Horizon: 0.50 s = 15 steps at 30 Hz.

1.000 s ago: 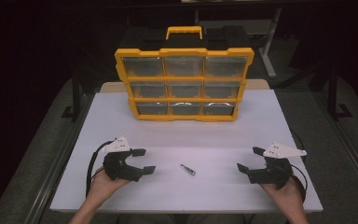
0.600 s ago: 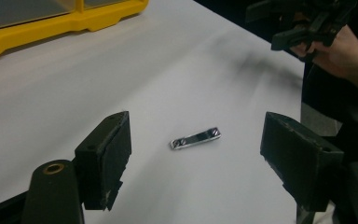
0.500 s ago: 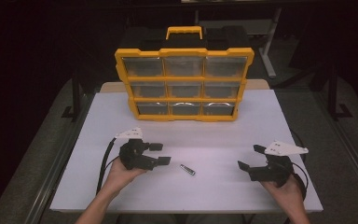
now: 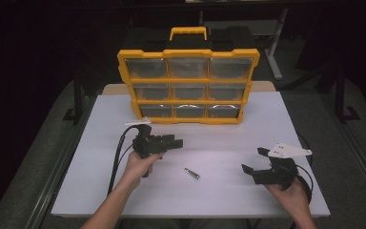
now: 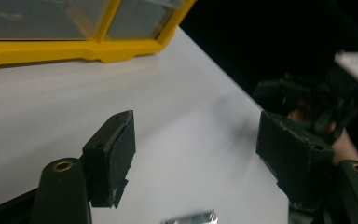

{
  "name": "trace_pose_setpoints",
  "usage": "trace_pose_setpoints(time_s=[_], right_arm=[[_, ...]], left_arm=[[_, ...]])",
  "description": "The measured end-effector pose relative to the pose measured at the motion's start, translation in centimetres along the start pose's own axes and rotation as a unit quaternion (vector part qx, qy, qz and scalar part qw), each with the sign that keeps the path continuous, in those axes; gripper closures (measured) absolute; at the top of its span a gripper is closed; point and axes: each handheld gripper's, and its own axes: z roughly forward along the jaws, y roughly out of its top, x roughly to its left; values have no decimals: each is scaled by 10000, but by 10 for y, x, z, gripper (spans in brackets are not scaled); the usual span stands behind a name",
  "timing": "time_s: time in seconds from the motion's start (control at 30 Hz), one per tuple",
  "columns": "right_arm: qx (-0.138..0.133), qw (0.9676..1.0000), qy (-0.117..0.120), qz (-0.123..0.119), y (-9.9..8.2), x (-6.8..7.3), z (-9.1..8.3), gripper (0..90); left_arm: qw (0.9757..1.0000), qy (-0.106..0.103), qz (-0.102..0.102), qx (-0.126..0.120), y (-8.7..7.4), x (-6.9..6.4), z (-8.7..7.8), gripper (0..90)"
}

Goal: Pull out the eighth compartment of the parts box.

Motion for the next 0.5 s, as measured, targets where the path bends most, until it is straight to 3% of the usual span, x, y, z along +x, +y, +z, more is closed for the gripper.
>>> trace_pose_setpoints(time_s=[0.03,0.17,0.3,0.33,0.5], right_arm=[[-6,10000,-2,-6,0,0,0,137],[-10,10000,1,23,-1,-1,-1,137],[2,10000,4,65,-1,-1,-1,137],[-5,10000,4,36,-1,-1,-1,137],[2,10000,26,22,-2,-2,1,137]], left_arm=[[9998,-34,-151,-112,1,4,4,295],[9993,-81,-280,-245,3,10,10,301],[9986,60,-358,-382,4,14,17,316],[9975,74,-499,-497,5,16,21,323],[9957,245,-599,-665,12,21,29,373]])
